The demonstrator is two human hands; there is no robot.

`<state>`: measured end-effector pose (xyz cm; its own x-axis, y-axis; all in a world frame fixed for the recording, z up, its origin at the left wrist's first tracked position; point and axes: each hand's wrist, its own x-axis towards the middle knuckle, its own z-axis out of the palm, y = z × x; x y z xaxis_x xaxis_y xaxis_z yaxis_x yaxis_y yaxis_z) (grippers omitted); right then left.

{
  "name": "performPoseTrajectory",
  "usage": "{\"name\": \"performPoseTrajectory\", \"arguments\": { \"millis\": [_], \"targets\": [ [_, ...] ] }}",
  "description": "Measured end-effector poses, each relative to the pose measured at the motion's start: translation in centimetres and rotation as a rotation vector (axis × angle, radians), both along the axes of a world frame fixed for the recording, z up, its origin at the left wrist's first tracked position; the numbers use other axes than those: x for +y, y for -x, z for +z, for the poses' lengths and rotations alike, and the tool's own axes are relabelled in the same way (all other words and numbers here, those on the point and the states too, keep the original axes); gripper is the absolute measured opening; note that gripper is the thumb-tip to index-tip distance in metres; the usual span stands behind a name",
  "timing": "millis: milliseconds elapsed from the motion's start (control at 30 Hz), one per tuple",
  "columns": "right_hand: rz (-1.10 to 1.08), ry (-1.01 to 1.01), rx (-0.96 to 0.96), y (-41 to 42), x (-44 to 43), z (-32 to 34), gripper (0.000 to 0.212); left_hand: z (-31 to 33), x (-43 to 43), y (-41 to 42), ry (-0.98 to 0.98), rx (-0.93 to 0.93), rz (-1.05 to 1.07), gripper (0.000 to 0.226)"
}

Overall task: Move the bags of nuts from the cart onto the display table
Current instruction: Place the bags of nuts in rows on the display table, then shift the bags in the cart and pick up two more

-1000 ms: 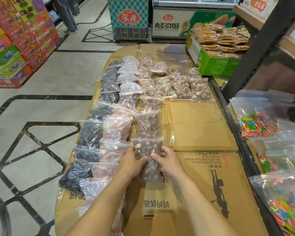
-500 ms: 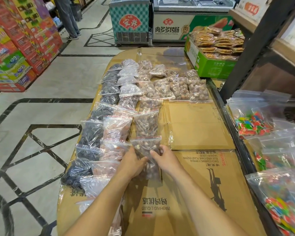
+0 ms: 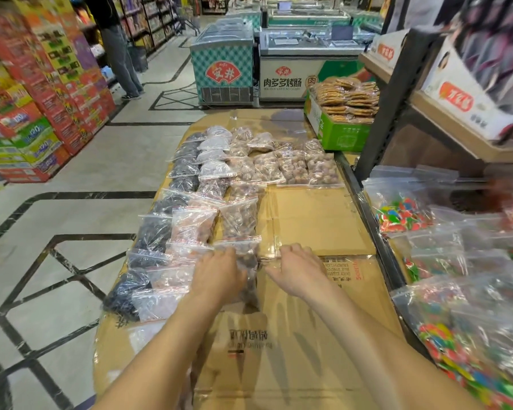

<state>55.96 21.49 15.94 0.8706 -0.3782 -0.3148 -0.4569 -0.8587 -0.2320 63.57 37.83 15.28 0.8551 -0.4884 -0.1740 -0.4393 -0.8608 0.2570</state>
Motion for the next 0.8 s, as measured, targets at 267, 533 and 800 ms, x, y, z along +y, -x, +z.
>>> {"name": "performPoseTrajectory", "arguments": {
  "millis": [267, 533, 800],
  "targets": [
    [0.048, 0.194, 0.000, 5.1, -0.7, 3.9, 0.067, 2.0, -1.2, 4.3, -0.129, -0.057, -0.044, 0.064],
    [-0.054, 0.289, -0.054, 10.5, 0.9, 5.8, 0.066, 4.9, -1.3, 7.6, -0.115, -0.135, -0.162, 0.071],
    [-0.253, 0.286, -0.009, 16.4, 3.6, 6.6, 0.070, 4.3, -0.3, 11.5, -0.100, -0.119, -0.378, 0.070]
  ]
}}
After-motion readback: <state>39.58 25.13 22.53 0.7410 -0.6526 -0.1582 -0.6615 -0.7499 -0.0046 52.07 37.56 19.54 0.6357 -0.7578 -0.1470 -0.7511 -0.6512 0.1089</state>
